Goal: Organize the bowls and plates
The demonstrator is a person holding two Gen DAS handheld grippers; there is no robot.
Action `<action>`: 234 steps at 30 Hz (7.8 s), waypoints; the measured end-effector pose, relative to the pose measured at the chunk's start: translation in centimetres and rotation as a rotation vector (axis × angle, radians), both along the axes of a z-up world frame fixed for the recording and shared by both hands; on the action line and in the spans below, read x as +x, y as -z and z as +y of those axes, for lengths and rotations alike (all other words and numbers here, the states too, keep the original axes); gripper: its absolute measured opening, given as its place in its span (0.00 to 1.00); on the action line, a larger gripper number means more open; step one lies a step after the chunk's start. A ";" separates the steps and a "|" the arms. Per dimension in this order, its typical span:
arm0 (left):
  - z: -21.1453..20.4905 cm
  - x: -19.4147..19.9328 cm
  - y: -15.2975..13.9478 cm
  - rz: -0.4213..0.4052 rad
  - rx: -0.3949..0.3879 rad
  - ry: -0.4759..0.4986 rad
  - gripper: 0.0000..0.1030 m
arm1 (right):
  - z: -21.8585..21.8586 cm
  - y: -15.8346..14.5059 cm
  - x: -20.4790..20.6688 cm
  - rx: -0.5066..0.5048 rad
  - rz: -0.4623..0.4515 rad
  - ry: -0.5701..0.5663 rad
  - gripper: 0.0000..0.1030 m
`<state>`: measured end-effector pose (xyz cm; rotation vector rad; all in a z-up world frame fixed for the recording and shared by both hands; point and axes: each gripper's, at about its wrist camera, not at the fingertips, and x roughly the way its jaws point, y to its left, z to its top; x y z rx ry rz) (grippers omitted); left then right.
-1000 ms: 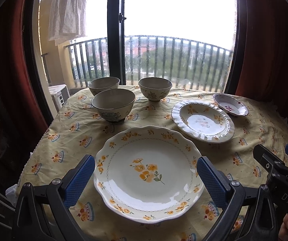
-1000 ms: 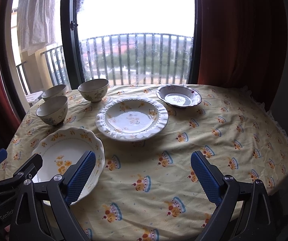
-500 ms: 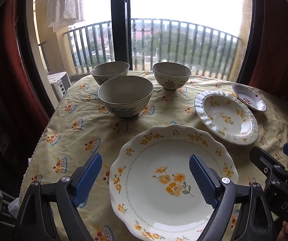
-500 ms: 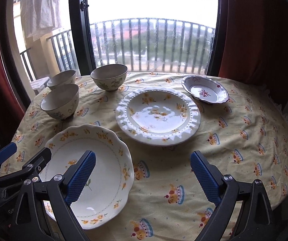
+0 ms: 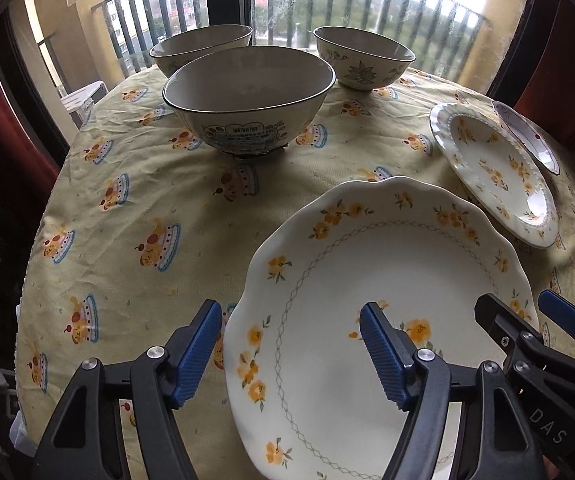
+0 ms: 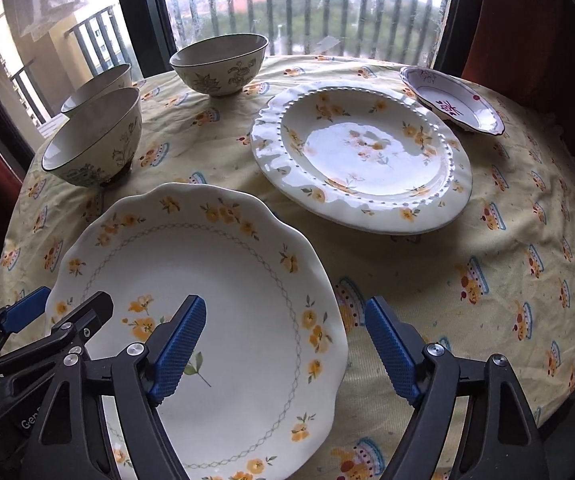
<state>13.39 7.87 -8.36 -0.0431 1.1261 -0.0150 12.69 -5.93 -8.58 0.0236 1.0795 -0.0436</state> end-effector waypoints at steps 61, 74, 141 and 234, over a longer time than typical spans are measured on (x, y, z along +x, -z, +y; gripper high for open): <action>-12.8 0.5 -4.0 0.030 0.037 0.059 0.62 | -11.0 -3.3 1.5 -0.034 0.044 -0.082 0.73; -20.7 0.6 -3.3 0.026 0.015 0.083 0.62 | -19.2 -3.0 0.6 -0.058 0.048 -0.055 0.73; -21.5 4.3 -4.5 -0.006 -0.012 0.101 0.90 | -21.0 -6.1 3.5 0.114 -0.006 0.020 0.81; -12.0 11.9 -0.5 0.082 0.023 -0.006 0.65 | -11.9 -0.6 13.5 -0.021 0.141 0.020 0.59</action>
